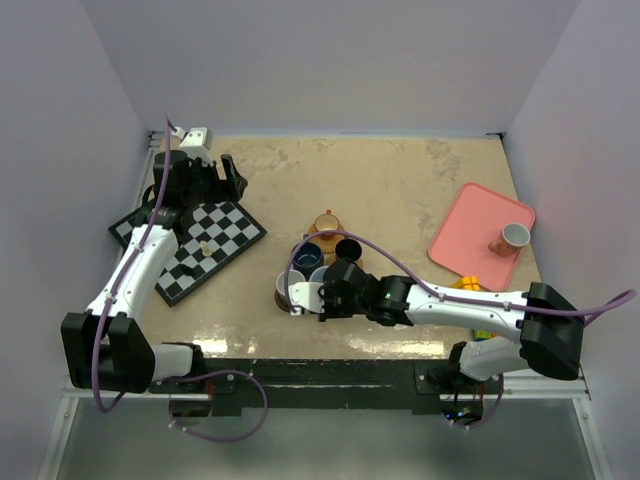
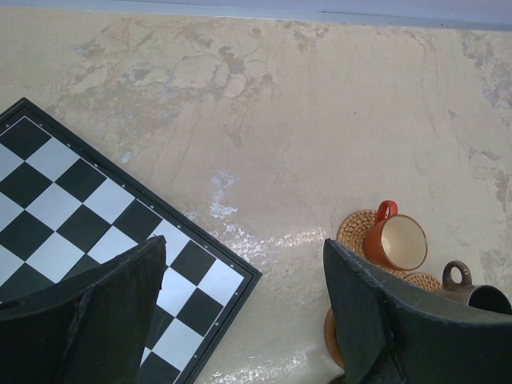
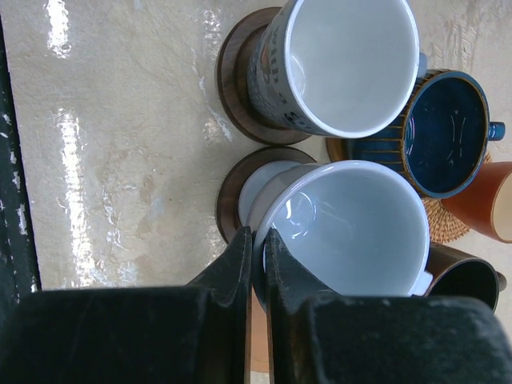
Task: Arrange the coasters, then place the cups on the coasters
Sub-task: Place the cup on the coaster.
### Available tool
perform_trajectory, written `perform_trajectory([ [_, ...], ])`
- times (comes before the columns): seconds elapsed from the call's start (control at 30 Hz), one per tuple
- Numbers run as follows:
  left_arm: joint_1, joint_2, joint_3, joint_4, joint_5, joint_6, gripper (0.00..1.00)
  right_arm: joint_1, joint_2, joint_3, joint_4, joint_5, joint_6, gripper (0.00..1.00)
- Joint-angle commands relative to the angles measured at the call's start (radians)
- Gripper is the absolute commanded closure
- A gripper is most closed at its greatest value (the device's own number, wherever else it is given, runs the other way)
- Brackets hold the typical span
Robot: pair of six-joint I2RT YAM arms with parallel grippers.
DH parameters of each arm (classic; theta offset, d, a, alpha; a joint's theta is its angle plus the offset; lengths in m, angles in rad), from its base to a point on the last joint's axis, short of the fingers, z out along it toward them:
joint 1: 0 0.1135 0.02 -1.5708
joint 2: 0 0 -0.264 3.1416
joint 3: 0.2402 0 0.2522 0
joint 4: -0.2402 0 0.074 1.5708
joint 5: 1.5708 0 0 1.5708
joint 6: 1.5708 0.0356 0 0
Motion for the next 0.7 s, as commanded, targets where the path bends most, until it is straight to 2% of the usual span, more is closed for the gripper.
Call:
perform_trajectory([
  [0.0,0.009,0.000,-0.012,0.050,0.014,-0.001,0.16,-0.005,-0.030,-0.009,0.072,0.043,-0.019,0.92],
  [0.43,0.009,0.000,-0.013,0.051,0.011,-0.003,0.16,-0.005,-0.061,-0.022,0.062,0.080,-0.019,0.58],
  [0.67,0.009,0.002,-0.015,0.050,0.008,-0.001,0.16,-0.005,-0.111,0.003,0.033,0.120,-0.010,0.48],
])
